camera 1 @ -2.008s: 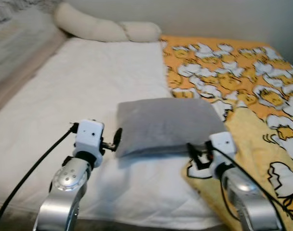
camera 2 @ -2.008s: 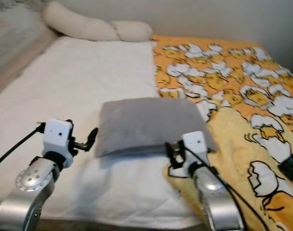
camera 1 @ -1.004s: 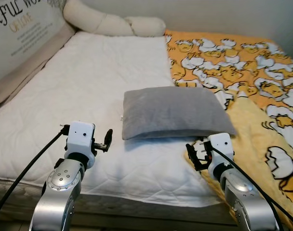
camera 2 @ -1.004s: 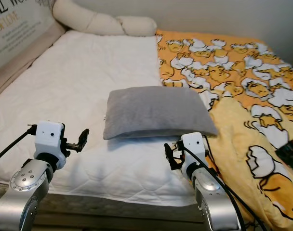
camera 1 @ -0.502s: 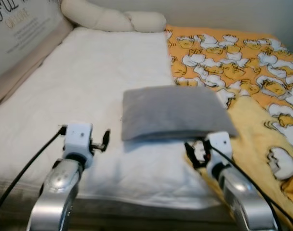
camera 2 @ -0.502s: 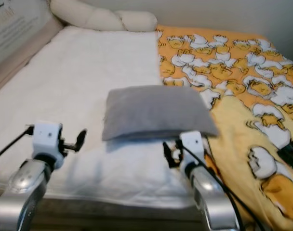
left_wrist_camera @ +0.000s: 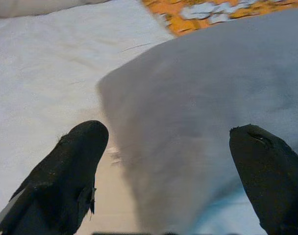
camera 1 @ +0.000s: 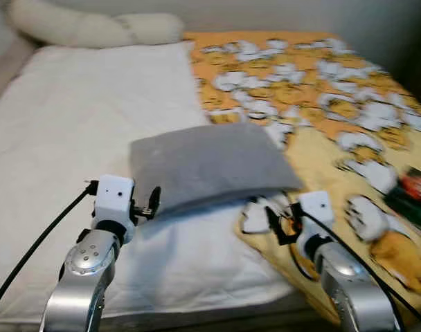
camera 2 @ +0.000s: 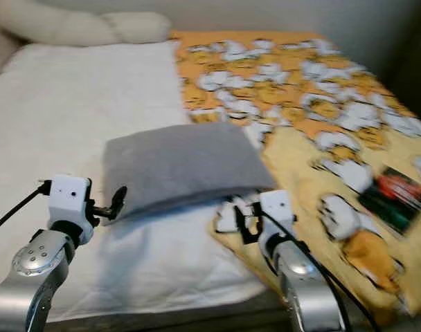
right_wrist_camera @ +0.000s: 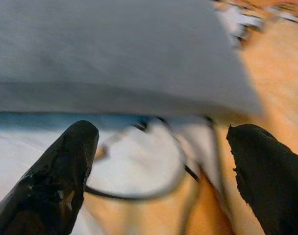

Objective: Clean up the room

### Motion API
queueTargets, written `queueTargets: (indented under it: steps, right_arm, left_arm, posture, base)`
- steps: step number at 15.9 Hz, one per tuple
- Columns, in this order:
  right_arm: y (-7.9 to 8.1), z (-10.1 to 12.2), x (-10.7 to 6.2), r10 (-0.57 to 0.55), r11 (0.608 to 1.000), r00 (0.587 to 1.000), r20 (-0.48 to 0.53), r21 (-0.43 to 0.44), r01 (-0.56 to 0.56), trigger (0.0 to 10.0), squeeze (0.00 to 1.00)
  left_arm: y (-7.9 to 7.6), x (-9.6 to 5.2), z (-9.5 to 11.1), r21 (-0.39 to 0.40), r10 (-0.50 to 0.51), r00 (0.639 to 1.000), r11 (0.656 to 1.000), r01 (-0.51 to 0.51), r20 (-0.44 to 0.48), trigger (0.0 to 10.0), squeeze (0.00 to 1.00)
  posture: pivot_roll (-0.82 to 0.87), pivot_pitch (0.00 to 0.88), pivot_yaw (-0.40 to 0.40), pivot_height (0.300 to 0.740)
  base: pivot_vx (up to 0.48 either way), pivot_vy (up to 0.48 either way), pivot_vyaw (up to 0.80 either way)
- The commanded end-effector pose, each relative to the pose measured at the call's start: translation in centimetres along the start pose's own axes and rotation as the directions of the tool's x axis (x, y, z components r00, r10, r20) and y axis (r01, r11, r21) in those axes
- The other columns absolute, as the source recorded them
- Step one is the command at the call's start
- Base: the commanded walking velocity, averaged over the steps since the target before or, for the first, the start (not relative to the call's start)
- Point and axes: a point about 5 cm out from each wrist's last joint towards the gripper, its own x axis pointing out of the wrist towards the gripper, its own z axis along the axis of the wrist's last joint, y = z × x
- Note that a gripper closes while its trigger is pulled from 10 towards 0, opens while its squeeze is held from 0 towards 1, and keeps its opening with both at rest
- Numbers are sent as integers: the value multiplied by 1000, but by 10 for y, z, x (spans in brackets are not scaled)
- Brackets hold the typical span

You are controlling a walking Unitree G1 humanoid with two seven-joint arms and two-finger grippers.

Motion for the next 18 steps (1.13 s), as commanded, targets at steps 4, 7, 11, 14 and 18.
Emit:
queueTargets:
  steps: [4, 7, 11, 14, 18]
  right_arm:
    - [-4, 1, -2, -25, 1000, 1000, 1, 11, 25, 10000, 0]
    - [-5, -1, -3, -29, 1000, 1000, -5, 4, 29, 10000, 0]
    - [-6, -2, -4, -31, 1000, 999, -17, 0, 31, 10000, 0]
    - [-12, 0, 0, -70, 997, 997, -28, 24, 70, 10000, 0]
    - [-7, -4, 10, -1, 990, 994, -107, 138, 16, 10000, 1000]
  left_arm:
    - [-2, -2, 2, 16, -13, 1000, 1000, 13, -1, 10000, 0]
    - [-6, -3, 1, 18, -38, 999, 999, 38, -2, 10000, 0]
    - [-8, -3, 1, 23, -52, 999, 998, 52, -2, 10000, 0]
    - [-8, -2, 0, 36, -67, 998, 997, 67, -14, 10000, 0]
    - [-9, 6, -1, 65, -92, 995, 994, 93, -22, 10000, 0]
  posture:
    - [-88, 0, -34, 740]
    - [-94, 0, -32, 740]
    - [-95, 0, -35, 740]
    - [-96, 0, -36, 740]
    - [-91, 0, -44, 740]
  base:
    - [143, 0, 200]
    - [0, 0, 0]
    - [0, 0, 0]
    - [0, 0, 0]
    - [0, 0, 0]
